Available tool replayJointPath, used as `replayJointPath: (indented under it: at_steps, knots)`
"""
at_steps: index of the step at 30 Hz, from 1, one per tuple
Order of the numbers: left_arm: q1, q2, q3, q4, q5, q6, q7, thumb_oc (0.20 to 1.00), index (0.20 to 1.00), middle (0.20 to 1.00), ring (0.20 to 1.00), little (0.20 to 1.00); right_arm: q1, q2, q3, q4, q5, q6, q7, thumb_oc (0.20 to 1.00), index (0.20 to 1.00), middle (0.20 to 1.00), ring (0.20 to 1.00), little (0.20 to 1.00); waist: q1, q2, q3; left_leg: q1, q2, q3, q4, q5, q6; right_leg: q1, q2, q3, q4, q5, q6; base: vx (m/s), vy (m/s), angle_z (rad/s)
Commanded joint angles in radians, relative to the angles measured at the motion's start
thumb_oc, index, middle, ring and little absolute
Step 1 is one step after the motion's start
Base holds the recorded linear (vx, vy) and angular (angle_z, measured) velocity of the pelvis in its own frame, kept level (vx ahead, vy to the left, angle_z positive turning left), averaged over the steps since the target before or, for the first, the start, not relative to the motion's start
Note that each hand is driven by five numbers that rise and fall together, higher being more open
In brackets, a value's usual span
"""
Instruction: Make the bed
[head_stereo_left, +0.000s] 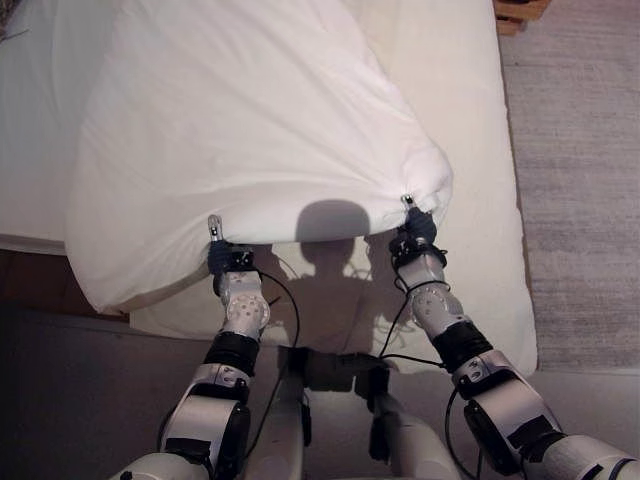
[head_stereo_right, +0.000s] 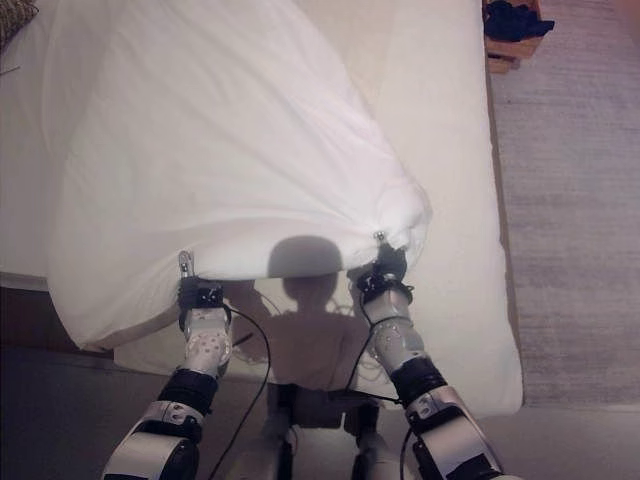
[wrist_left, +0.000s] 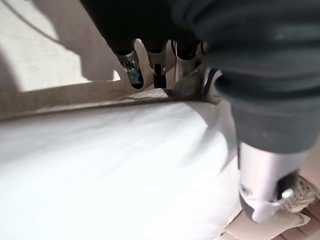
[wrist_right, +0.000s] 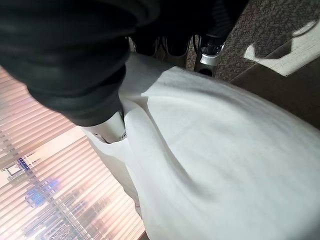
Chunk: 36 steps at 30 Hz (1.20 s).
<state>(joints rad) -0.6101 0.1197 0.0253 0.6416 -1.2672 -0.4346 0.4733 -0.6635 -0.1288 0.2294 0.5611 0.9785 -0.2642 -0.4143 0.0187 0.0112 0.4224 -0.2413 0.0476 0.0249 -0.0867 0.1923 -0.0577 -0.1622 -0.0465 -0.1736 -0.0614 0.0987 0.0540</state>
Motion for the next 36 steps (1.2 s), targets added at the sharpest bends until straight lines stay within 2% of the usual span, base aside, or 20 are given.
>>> replayJointPath:
  at_steps: [1, 2, 3, 6, 8, 10, 17, 21, 22, 23, 24, 25, 27, 28, 31, 32, 33, 34, 35, 36]
  knots:
    - [-0.035, 0.201, 0.083, 0.096, 0.126, -0.027, -0.026, 0.542, 0.542, 0.542, 0.542, 0.542, 0.109, -0.129, -0.175, -0.024, 0.005, -0.172, -0.013, 0.200, 0.200, 0.200, 0.200, 0.200, -0.014, -0.040, -0.098, 0.075, -0.071, 0.046, -0.001, -0.129, -0.002, -0.074, 0.004, 0.006, 0.044, -0.019, 0.058, 0.00, 0.000, 0.00]
    - [-0.028, 0.221, 0.066, 0.105, 0.145, -0.004, -0.044, 0.263, 0.263, 0.263, 0.263, 0.263, 0.111, -0.137, -0.173, -0.023, 0.005, -0.168, -0.005, 0.200, 0.200, 0.200, 0.200, 0.200, -0.015, -0.037, -0.098, 0.076, -0.071, 0.046, -0.001, -0.134, 0.000, -0.075, 0.006, 0.009, 0.046, -0.023, 0.059, 0.00, 0.000, 0.00]
    - [-0.022, 0.257, 0.035, 0.131, 0.162, 0.050, -0.106, 0.200, 0.200, 0.200, 0.200, 0.200, 0.110, -0.146, -0.168, -0.018, 0.012, -0.159, 0.021, 0.200, 0.200, 0.200, 0.200, 0.200, -0.017, -0.036, -0.100, 0.072, -0.072, 0.042, -0.001, -0.134, 0.006, -0.083, 0.009, 0.020, 0.049, -0.020, 0.058, 0.00, 0.000, 0.00]
    - [-0.004, 0.282, -0.013, 0.126, 0.187, 0.096, -0.190, 0.200, 0.200, 0.200, 0.200, 0.200, 0.112, -0.156, -0.165, -0.002, 0.016, -0.140, 0.060, 0.200, 0.200, 0.200, 0.200, 0.200, -0.017, -0.032, -0.099, 0.066, -0.073, 0.037, -0.001, -0.126, 0.012, -0.095, 0.011, 0.030, 0.060, -0.017, 0.055, -0.01, 0.023, -0.04]
    - [-0.001, 0.283, -0.022, 0.126, 0.188, 0.102, -0.213, 0.200, 0.200, 0.200, 0.200, 0.200, 0.115, -0.155, -0.165, 0.006, 0.021, -0.134, 0.072, 0.200, 0.200, 0.200, 0.200, 0.200, -0.017, -0.030, -0.102, 0.067, -0.074, 0.037, -0.001, -0.126, 0.013, -0.098, 0.012, 0.033, 0.066, -0.021, 0.053, 0.00, 0.000, 0.00]
    - [0.013, 0.261, -0.036, 0.118, 0.170, 0.119, -0.256, 0.200, 0.200, 0.200, 0.200, 0.200, 0.124, -0.142, -0.155, 0.020, 0.023, -0.117, 0.098, 0.200, 0.200, 0.200, 0.200, 0.200, -0.015, -0.020, -0.098, 0.087, -0.072, 0.031, -0.001, -0.135, 0.016, -0.094, 0.014, 0.039, 0.101, -0.046, 0.049, 0.00, 0.000, 0.00]
    - [0.061, 0.233, -0.009, 0.082, 0.156, 0.113, -0.281, 0.200, 0.200, 0.200, 0.200, 0.200, 0.150, -0.101, -0.110, 0.030, 0.015, -0.073, 0.143, 0.200, 0.200, 0.200, 0.200, 0.200, 0.000, -0.001, -0.092, 0.148, -0.075, 0.028, -0.001, -0.154, 0.023, -0.094, 0.009, 0.055, 0.206, -0.107, 0.040, 0.00, 0.018, -0.03]
    - [0.100, 0.205, 0.020, 0.047, 0.137, 0.100, -0.284, 0.200, 0.200, 0.200, 0.200, 0.200, 0.180, -0.083, -0.101, 0.021, 0.003, -0.053, 0.156, 0.200, 0.200, 0.200, 0.200, 0.200, 0.014, 0.014, -0.083, 0.178, -0.084, 0.007, -0.001, -0.144, 0.023, -0.075, -0.018, 0.021, 0.260, -0.134, 0.037, 0.00, 0.017, 0.05]
    - [0.116, 0.173, 0.026, 0.024, 0.119, 0.092, -0.285, 0.200, 0.200, 0.200, 0.200, 0.200, 0.212, -0.078, -0.114, 0.009, 0.006, -0.054, 0.157, 0.200, 0.200, 0.200, 0.200, 0.200, 0.020, 0.021, -0.080, 0.193, -0.101, -0.021, 0.008, -0.150, 0.027, -0.071, -0.052, 0.001, 0.306, -0.157, 0.035, -0.03, 0.049, 0.25]
    - [0.116, 0.172, 0.025, 0.023, 0.119, 0.092, -0.284, 0.200, 0.200, 0.200, 0.200, 0.200, 0.213, -0.078, -0.115, 0.007, 0.006, -0.054, 0.156, 0.200, 0.200, 0.200, 0.200, 0.200, 0.017, 0.022, -0.081, 0.191, -0.101, -0.023, 0.007, -0.145, 0.028, -0.072, -0.053, -0.002, 0.305, -0.153, 0.035, -0.04, 0.068, 0.64]
    - [0.123, 0.136, 0.025, 0.015, 0.097, 0.091, -0.291, 0.200, 0.200, 0.200, 0.200, 0.200, 0.246, -0.077, -0.139, 0.001, 0.005, -0.055, 0.152, 0.200, 0.200, 0.200, 0.200, 0.200, 0.011, 0.020, -0.082, 0.184, -0.097, -0.041, 0.073, -0.179, 0.019, -0.057, -0.096, -0.041, 0.328, -0.168, 0.031, -0.03, 0.029, 0.69]
    - [0.124, 0.136, 0.024, 0.015, 0.097, 0.091, -0.291, 0.200, 0.200, 0.200, 0.200, 0.200, 0.247, -0.077, -0.139, 0.000, 0.005, -0.055, 0.152, 0.200, 0.200, 0.200, 0.200, 0.200, 0.007, 0.020, -0.082, 0.182, -0.098, -0.046, 0.078, -0.181, 0.019, -0.055, -0.098, -0.046, 0.329, -0.171, 0.031, -0.03, 0.127, 1.02]
    - [0.143, 0.120, 0.031, -0.009, 0.080, 0.068, -0.288, 0.200, 0.200, 0.200, 0.200, 0.200, 0.263, -0.067, -0.140, 0.007, 0.014, -0.047, 0.152, 0.200, 0.200, 0.200, 0.200, 0.200, 0.002, 0.007, -0.095, 0.175, -0.023, -0.067, 0.143, -0.209, -0.004, -0.019, -0.144, -0.059, 0.303, -0.155, 0.044, -0.01, 0.205, 1.06]
    - [0.145, 0.120, 0.031, -0.010, 0.080, 0.067, -0.288, 0.200, 0.200, 0.200, 0.200, 0.200, 0.263, -0.066, -0.139, 0.007, 0.014, -0.047, 0.152, 0.200, 0.200, 0.200, 0.200, 0.200, 0.002, 0.007, -0.095, 0.176, -0.023, -0.067, 0.145, -0.211, -0.004, -0.017, -0.144, -0.059, 0.301, -0.155, 0.044, 0.00, 0.237, 0.74]
    - [0.159, 0.129, 0.043, -0.010, 0.071, 0.058, -0.276, 0.200, 0.200, 0.200, 0.200, 0.200, 0.288, -0.063, -0.145, 0.023, 0.024, -0.030, 0.156, 0.200, 0.200, 0.200, 0.200, 0.200, -0.018, -0.004, -0.147, 0.212, 0.148, -0.010, 0.133, -0.166, -0.025, 0.006, -0.229, -0.063, 0.281, -0.130, 0.083, 0.05, 0.443, 0.31]
    - [0.156, 0.132, 0.047, 0.000, 0.052, 0.060, -0.278, 0.200, 0.200, 0.200, 0.200, 0.200, 0.317, -0.069, -0.161, 0.021, 0.027, -0.022, 0.159, 0.200, 0.200, 0.200, 0.200, 0.200, -0.036, -0.003, -0.186, 0.227, 0.235, 0.064, 0.121, -0.110, -0.070, 0.021, -0.290, -0.073, 0.271, -0.103, 0.112, 0.07, 0.497, 0.23]
    - [0.157, 0.132, 0.046, 0.000, 0.051, 0.060, -0.279, 0.200, 0.200, 0.200, 0.200, 0.200, 0.318, -0.069, -0.161, 0.021, 0.027, -0.022, 0.159, 0.200, 0.200, 0.200, 0.200, 0.200, -0.035, -0.002, -0.187, 0.228, 0.236, 0.065, 0.119, -0.109, -0.071, 0.021, -0.289, -0.073, 0.270, -0.103, 0.113, 0.06, 0.564, 0.66]
    - [0.151, 0.141, 0.035, 0.007, 0.048, 0.059, -0.285, 0.200, 0.200, 0.200, 0.200, 0.200, 0.324, -0.067, -0.153, 0.020, 0.035, -0.021, 0.159, 0.200, 0.200, 0.200, 0.200, 0.200, -0.029, -0.003, -0.198, 0.225, 0.239, 0.029, 0.151, -0.104, -0.092, 0.032, -0.308, -0.068, 0.258, -0.072, 0.123, 0.03, 0.437, 0.71]
    - [0.156, 0.147, 0.031, 0.003, 0.050, 0.063, -0.292, 0.200, 0.200, 0.200, 0.200, 0.200, 0.338, -0.061, -0.158, 0.008, 0.037, -0.015, 0.157, 0.200, 0.200, 0.200, 0.200, 0.200, -0.025, -0.007, -0.212, 0.205, 0.198, -0.011, 0.212, -0.150, -0.096, 0.049, -0.353, -0.065, 0.240, -0.006, 0.144, 0.12, 0.755, 0.31]
    - [0.173, 0.153, 0.020, 0.002, 0.063, 0.072, -0.289, 0.200, 0.200, 0.200, 0.200, 0.200, 0.362, -0.056, -0.166, 0.001, 0.029, 0.002, 0.162, 0.200, 0.200, 0.200, 0.200, 0.200, -0.034, -0.027, -0.233, 0.206, 0.152, 0.036, 0.258, -0.279, -0.087, 0.080, -0.415, -0.069, 0.227, 0.094, 0.171, 0.09, 0.562, -0.07]
